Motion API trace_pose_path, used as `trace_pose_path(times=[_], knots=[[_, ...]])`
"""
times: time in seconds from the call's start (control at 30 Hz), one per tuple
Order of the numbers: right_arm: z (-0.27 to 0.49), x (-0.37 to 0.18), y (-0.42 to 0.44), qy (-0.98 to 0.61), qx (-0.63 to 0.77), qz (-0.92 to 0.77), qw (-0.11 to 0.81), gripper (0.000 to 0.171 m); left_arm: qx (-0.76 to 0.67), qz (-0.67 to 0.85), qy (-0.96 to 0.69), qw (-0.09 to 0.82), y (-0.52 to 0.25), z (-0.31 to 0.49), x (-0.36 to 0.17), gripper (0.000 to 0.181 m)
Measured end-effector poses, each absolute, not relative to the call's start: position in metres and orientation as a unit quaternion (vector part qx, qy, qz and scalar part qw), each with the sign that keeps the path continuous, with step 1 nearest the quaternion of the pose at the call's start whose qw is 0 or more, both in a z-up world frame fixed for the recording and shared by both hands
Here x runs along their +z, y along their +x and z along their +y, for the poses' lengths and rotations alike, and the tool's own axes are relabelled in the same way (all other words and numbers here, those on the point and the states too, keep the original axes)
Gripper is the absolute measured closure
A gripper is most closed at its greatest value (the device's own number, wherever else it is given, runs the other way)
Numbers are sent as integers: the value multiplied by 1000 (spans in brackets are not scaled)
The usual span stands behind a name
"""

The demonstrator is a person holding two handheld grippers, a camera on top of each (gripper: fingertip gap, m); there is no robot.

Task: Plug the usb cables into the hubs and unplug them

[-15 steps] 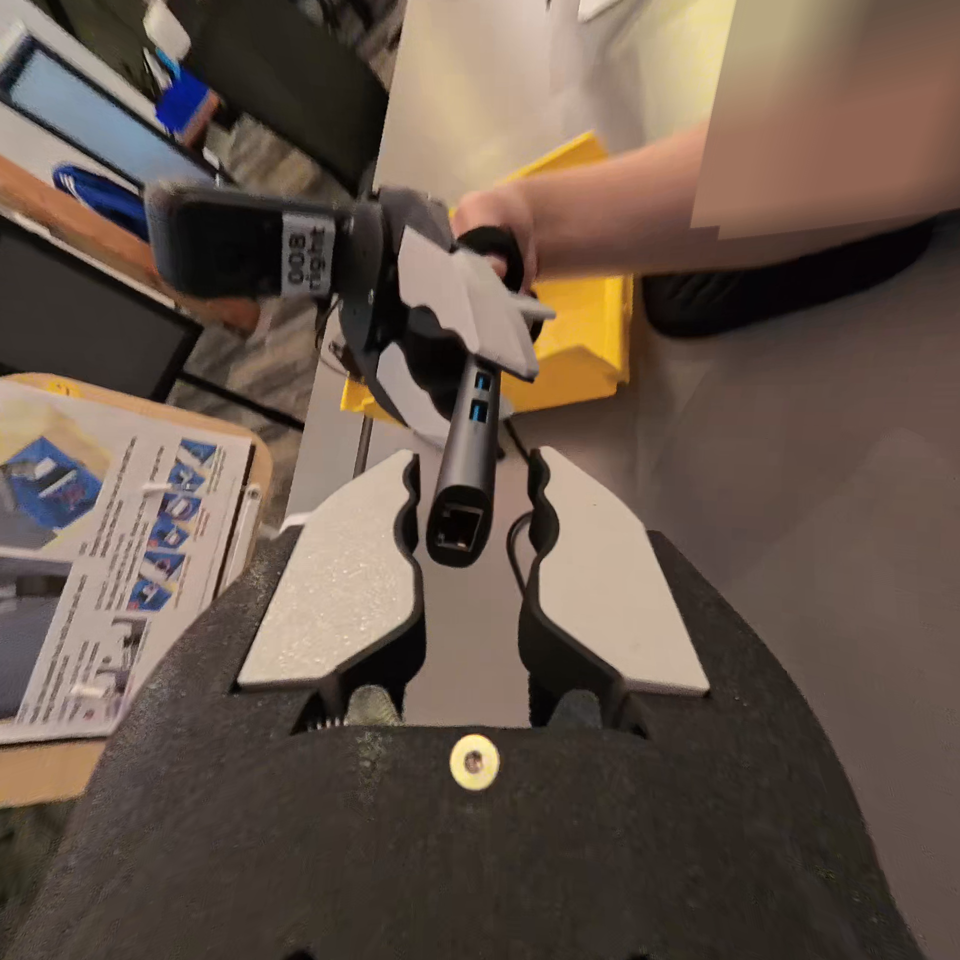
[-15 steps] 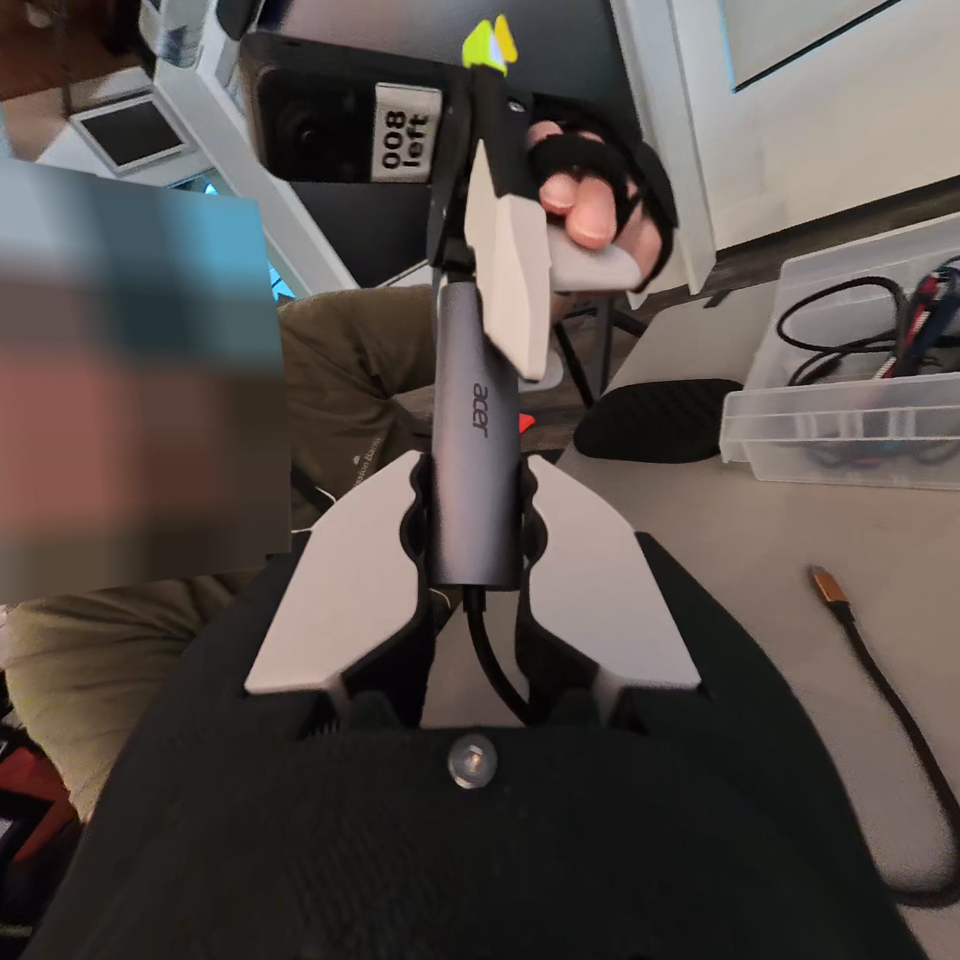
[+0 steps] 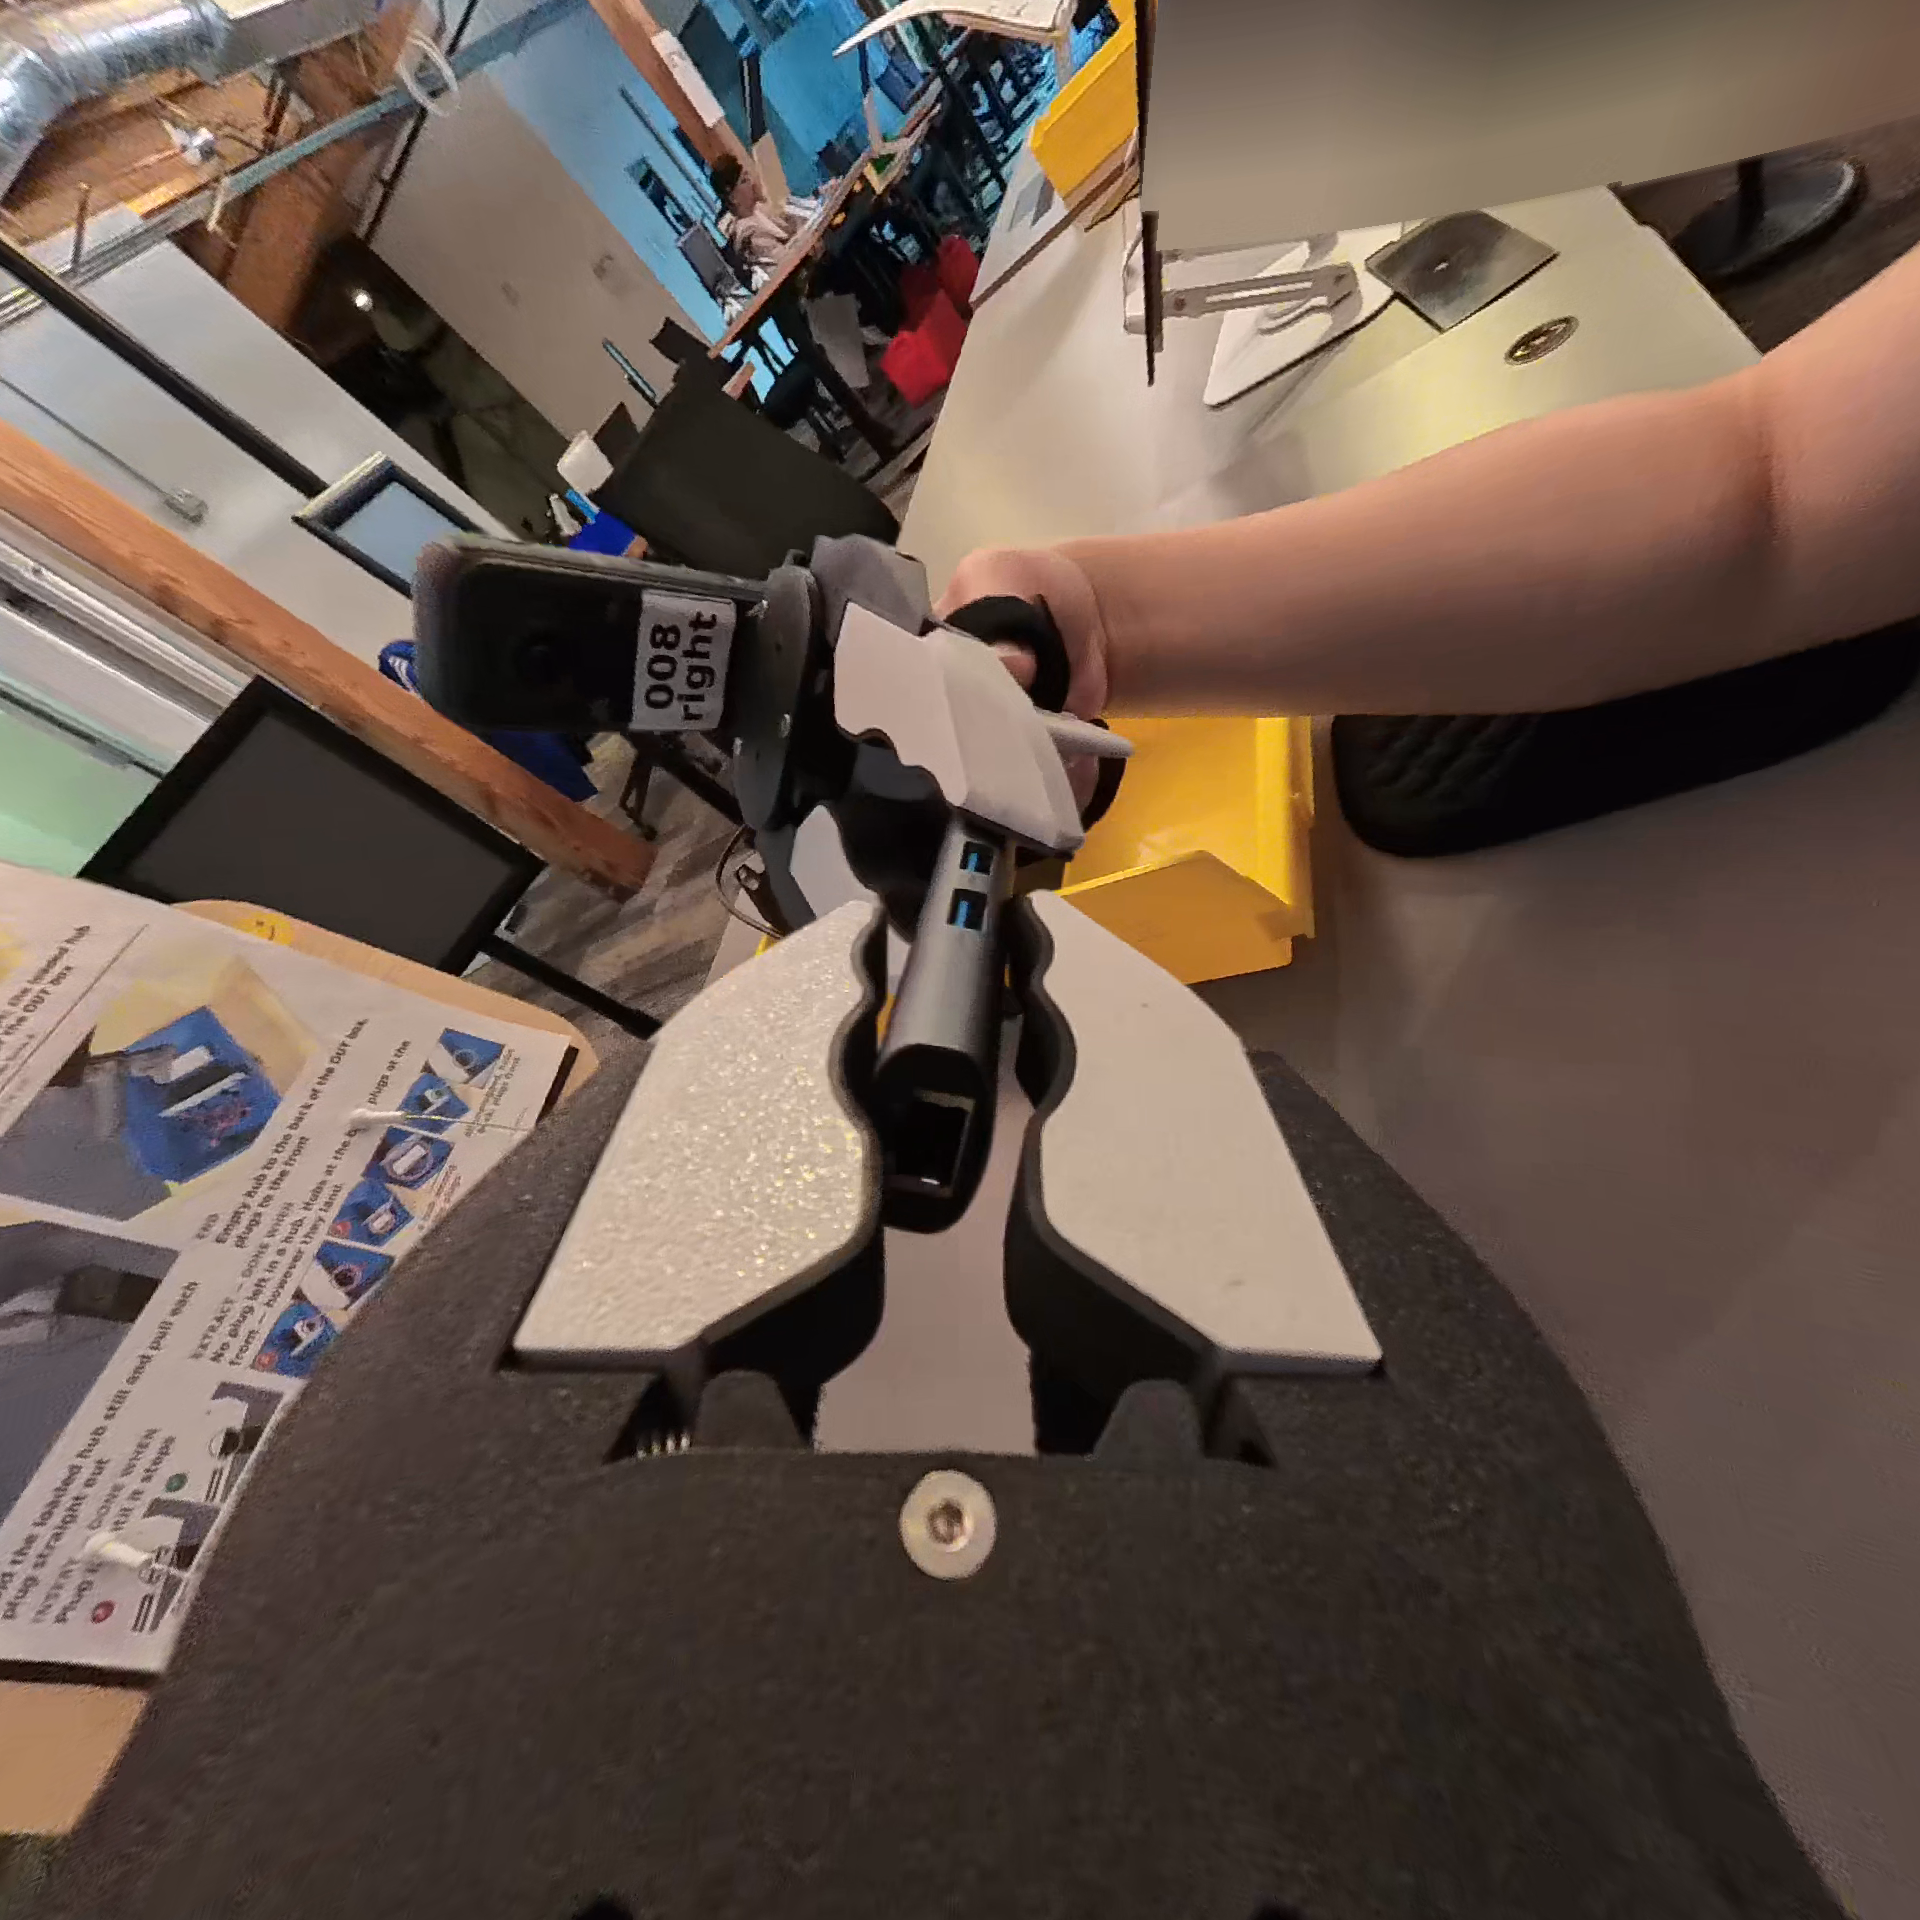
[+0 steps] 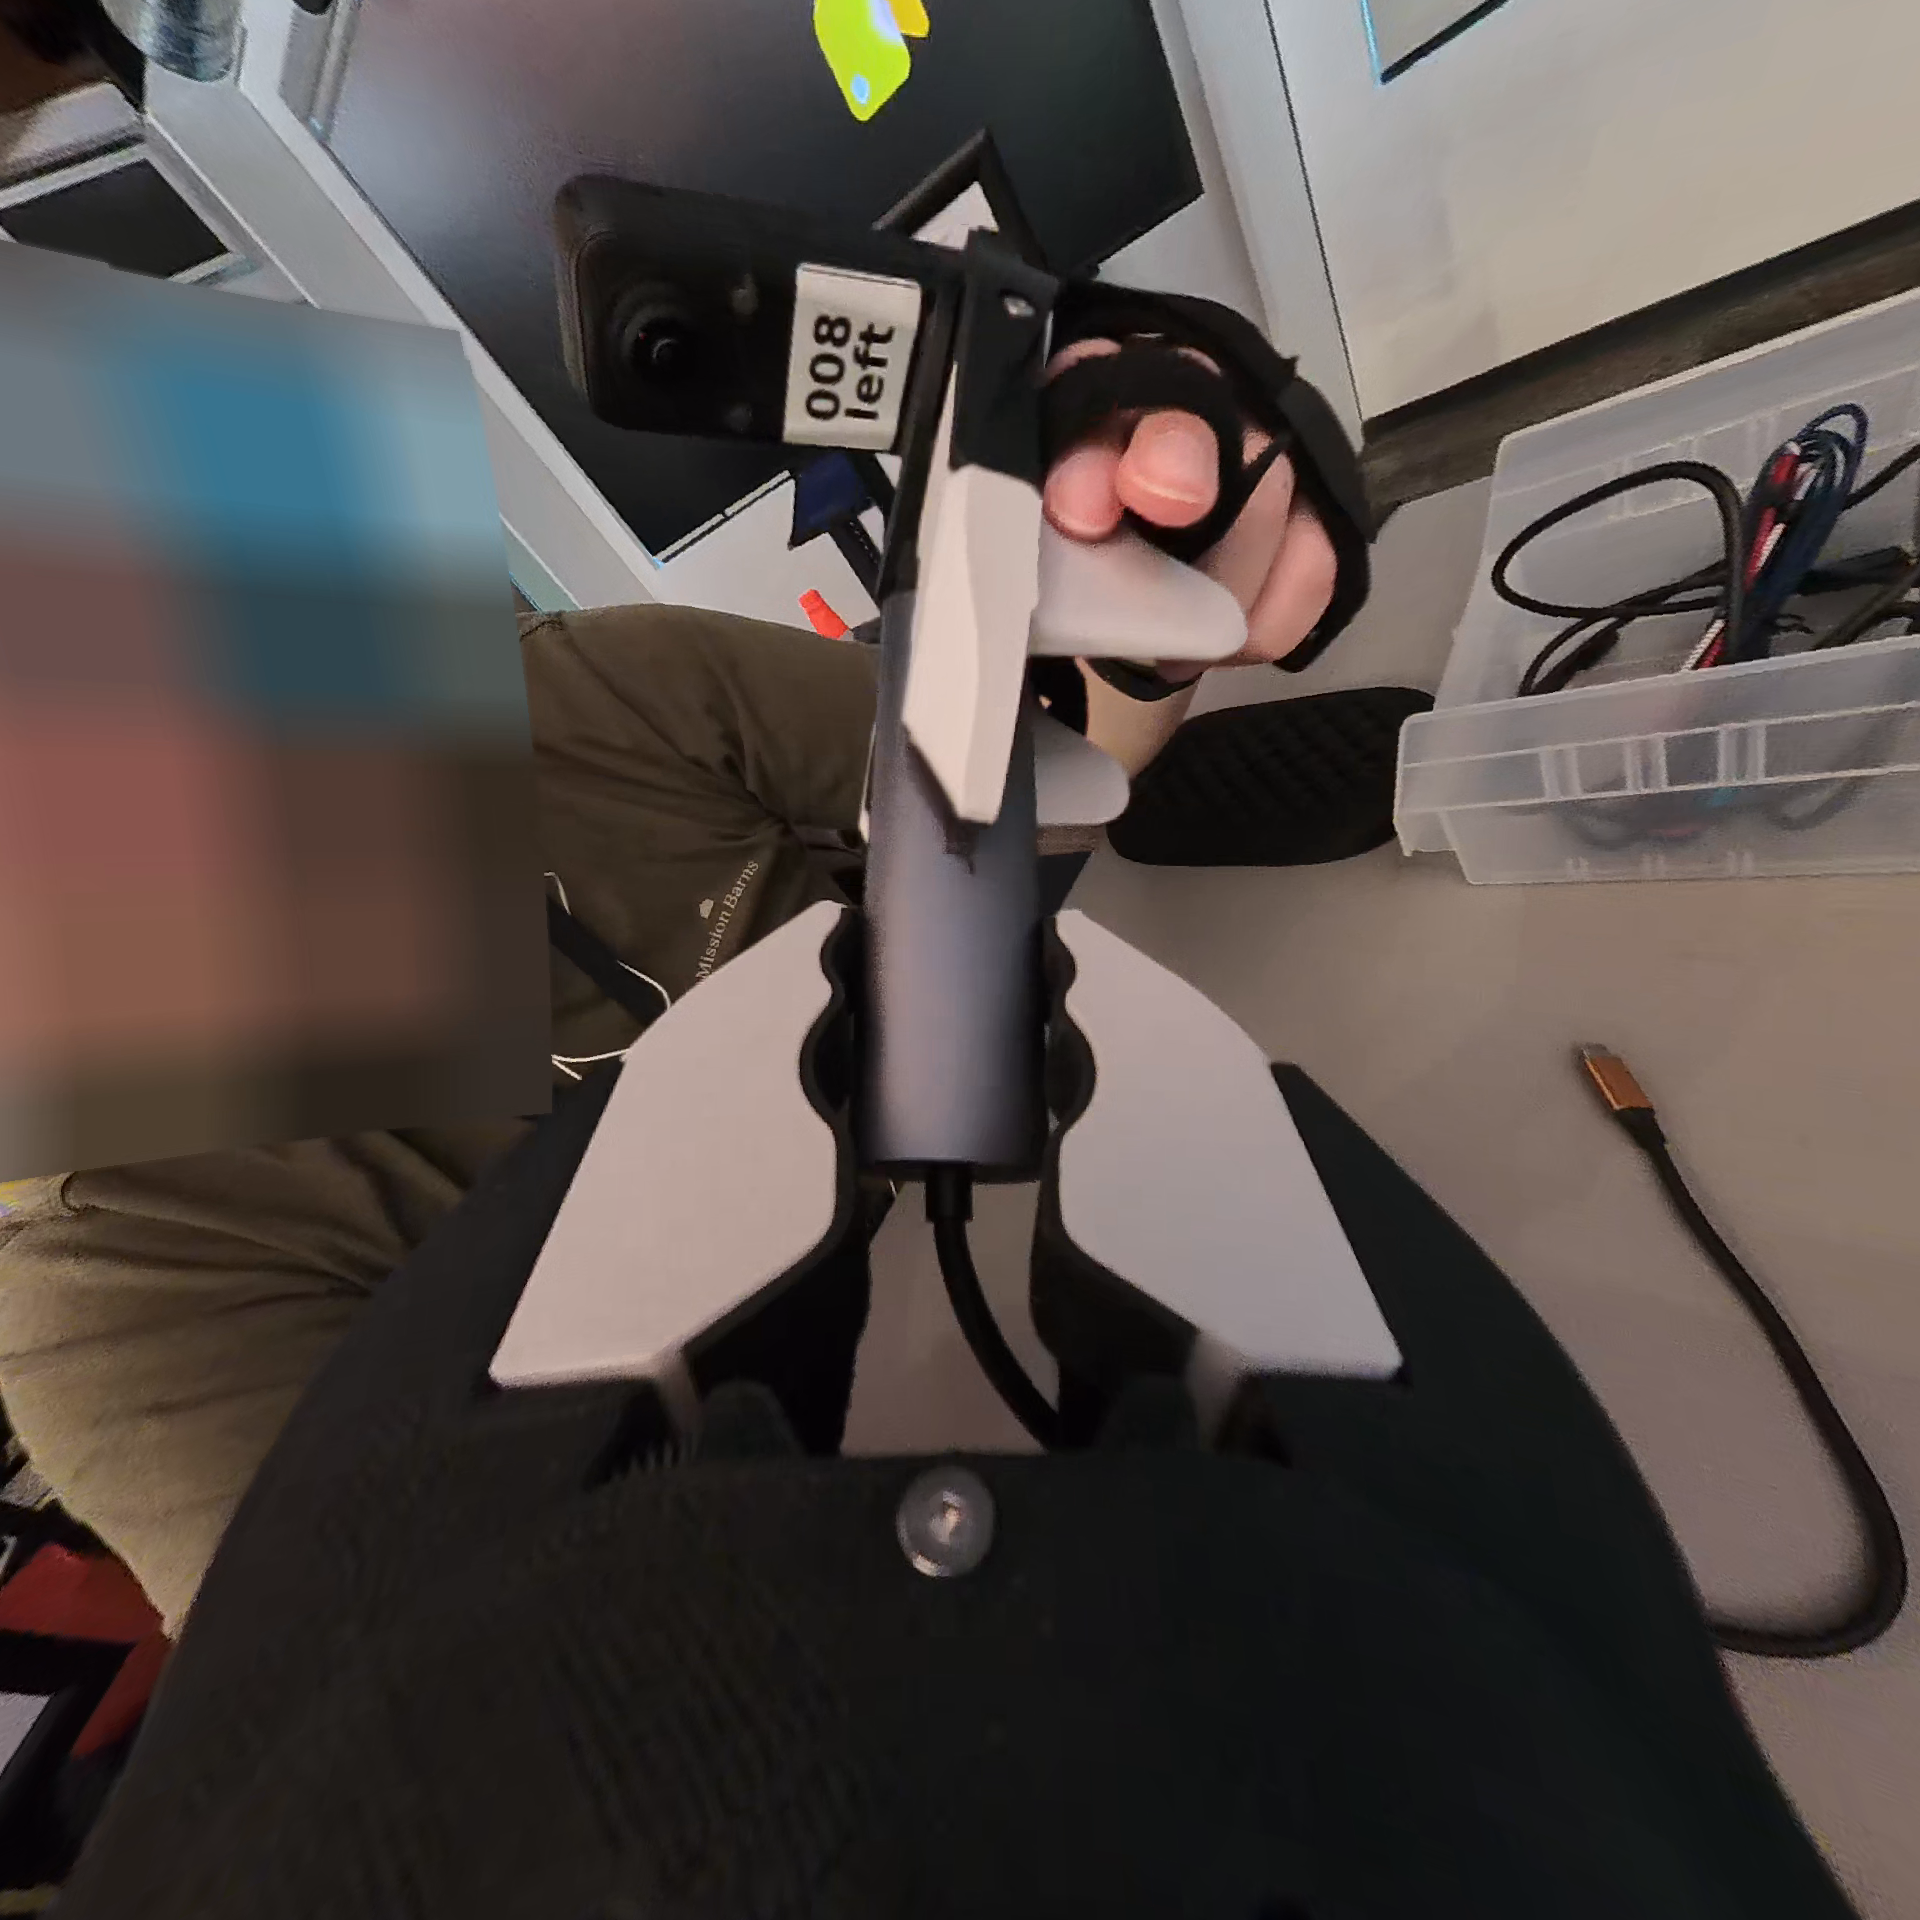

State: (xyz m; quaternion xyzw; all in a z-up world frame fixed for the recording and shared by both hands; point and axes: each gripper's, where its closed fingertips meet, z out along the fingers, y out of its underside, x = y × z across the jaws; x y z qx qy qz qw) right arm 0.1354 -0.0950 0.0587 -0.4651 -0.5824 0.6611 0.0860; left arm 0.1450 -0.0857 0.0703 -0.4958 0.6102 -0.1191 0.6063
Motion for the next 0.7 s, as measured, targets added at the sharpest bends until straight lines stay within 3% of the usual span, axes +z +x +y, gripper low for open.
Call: trace_pose_path(times=[0.5, 0.7], knots=[[-86, 39, 127, -518, 613, -590, 93, 138, -98, 627, -463, 619, 137, -75, 45, 163], [-85, 43, 123, -504, 600, -603, 149, 135, -63, 627, -448, 634, 133, -74, 47, 163]])
